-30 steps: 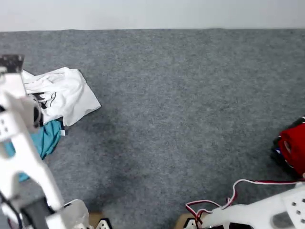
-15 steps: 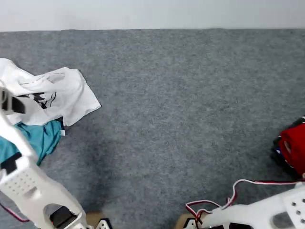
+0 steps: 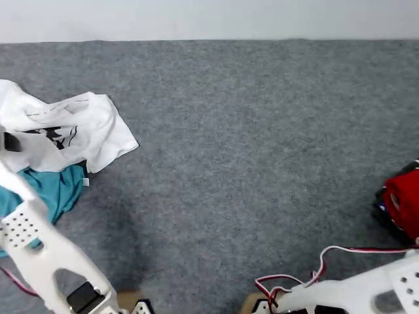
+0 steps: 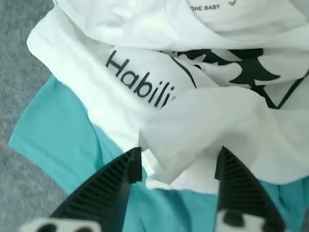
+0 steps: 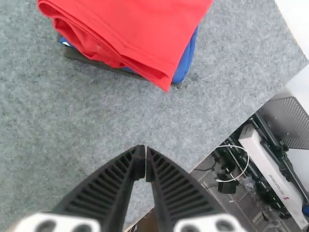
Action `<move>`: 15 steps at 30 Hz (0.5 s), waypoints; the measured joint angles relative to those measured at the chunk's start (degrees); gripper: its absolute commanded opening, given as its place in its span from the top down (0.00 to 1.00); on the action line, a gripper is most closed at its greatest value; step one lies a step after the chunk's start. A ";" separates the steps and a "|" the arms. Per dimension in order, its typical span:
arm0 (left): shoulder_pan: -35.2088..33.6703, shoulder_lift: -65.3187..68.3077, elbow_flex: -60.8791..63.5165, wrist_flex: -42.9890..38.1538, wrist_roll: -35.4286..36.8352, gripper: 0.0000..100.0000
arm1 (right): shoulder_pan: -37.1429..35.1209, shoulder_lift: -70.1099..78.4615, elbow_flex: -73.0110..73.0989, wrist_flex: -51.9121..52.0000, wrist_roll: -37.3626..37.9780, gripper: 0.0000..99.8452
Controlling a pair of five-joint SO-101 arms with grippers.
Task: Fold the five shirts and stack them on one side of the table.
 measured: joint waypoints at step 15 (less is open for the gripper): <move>8.26 7.65 -13.63 0.18 3.34 1.00 | 0.00 0.00 0.00 4.40 0.09 0.99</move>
